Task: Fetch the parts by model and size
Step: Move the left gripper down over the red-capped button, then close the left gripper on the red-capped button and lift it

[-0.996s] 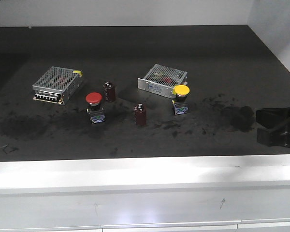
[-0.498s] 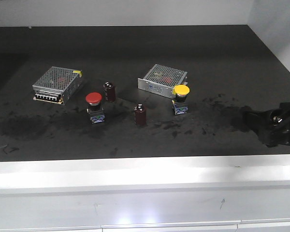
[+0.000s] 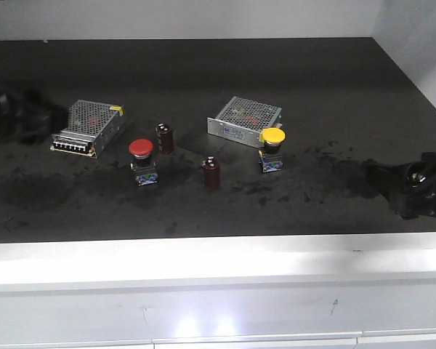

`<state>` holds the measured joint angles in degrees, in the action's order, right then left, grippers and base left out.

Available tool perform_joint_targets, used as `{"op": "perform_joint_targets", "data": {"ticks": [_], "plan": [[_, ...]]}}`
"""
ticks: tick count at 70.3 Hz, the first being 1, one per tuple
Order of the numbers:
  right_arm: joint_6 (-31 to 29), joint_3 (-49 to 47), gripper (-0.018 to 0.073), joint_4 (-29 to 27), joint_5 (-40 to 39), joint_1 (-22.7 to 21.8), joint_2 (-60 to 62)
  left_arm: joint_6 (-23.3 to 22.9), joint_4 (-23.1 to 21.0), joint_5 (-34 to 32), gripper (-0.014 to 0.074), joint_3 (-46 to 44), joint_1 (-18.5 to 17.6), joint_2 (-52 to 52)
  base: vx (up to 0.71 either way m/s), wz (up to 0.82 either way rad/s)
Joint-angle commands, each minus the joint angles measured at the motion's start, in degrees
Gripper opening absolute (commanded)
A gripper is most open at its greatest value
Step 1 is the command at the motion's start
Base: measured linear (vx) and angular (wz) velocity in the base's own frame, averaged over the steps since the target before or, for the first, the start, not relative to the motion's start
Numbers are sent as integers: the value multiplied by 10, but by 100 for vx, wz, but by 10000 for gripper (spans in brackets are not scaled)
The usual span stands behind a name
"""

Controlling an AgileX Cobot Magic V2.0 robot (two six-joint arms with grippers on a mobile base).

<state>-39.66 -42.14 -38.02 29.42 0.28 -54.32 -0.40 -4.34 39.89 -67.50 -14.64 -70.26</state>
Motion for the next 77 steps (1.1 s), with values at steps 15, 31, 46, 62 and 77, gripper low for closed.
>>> {"op": "perform_joint_targets", "data": {"ticks": [15, 31, 46, 62, 77], "plan": [[-5, -19, 552, -9, -31, -4, 6, -35, -1, 22, 513, -193, -49, -159, 0, 0], [-5, -19, 552, -9, -31, -4, 6, -71, 15, 99, 513, -329, -53, -288, 0, 0], [-5, -19, 552, -9, -31, -4, 6, -81, 13, 162, 513, -416, -53, -378, 0, 0], [-5, -19, 552, -9, -31, -4, 6, -95, 14, 192, 513, -446, -53, -421, 0, 0], [-5, -19, 552, -9, -31, -4, 6, -96, 15, 221, 513, -446, -53, -432, 0, 0]]}}
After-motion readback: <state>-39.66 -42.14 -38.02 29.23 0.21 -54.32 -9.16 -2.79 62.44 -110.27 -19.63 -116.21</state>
